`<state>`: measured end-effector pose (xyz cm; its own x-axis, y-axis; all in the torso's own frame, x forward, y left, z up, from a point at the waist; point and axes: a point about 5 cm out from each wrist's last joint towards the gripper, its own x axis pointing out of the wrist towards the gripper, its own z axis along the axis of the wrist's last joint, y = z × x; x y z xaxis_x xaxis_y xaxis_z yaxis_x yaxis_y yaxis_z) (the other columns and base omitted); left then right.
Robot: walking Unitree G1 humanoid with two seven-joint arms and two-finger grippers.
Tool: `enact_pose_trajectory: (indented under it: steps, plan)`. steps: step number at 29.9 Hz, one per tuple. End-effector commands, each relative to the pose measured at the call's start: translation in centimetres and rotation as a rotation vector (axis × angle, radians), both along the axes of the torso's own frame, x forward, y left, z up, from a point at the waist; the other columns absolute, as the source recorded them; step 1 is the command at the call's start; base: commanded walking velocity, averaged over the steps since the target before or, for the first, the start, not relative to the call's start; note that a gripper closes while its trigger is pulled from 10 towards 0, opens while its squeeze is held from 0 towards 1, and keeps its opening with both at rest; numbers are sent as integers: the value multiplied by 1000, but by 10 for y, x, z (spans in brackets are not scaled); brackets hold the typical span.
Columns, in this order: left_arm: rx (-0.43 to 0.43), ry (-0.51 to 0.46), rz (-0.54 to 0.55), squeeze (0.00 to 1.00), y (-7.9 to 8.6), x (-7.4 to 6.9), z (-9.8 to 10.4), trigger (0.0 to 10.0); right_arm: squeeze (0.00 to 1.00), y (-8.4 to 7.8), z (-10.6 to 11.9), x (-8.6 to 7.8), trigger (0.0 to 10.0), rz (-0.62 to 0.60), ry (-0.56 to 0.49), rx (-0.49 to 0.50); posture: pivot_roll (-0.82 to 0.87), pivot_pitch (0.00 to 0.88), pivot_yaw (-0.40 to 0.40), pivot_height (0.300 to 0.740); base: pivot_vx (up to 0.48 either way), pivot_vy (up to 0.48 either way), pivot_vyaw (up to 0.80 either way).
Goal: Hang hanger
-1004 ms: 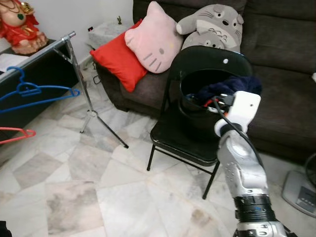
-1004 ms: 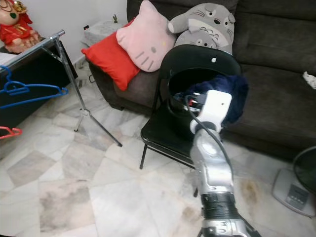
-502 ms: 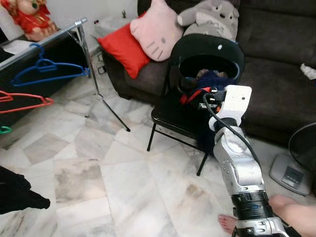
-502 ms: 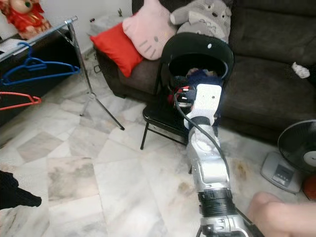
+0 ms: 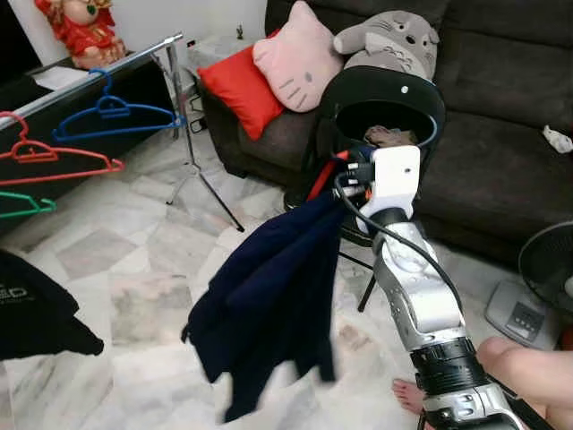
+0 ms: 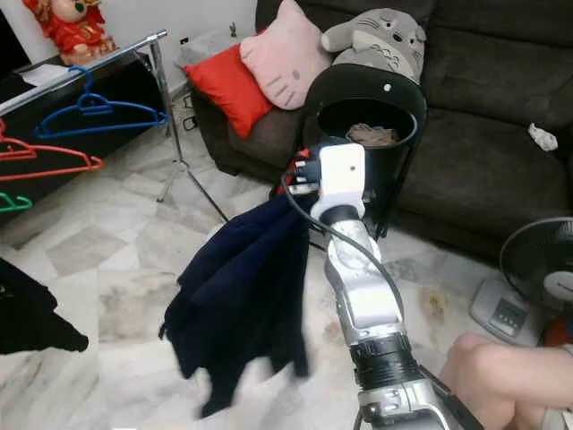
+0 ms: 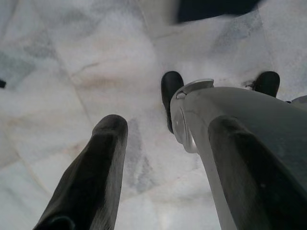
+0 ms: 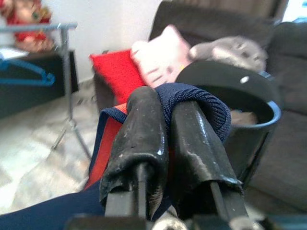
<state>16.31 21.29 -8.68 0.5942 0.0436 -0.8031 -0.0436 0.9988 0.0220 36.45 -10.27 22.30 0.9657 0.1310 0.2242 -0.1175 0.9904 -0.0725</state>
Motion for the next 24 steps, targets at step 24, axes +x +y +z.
enact_pose_trajectory:
  steps: [24]
  plan:
    - [18, 37, -2, 0, 6, -5, -2, 10000, 0, -27, -61, 4, 10000, -12, 231, -155, -4, 175, 7, 740, 0, 0, 772]
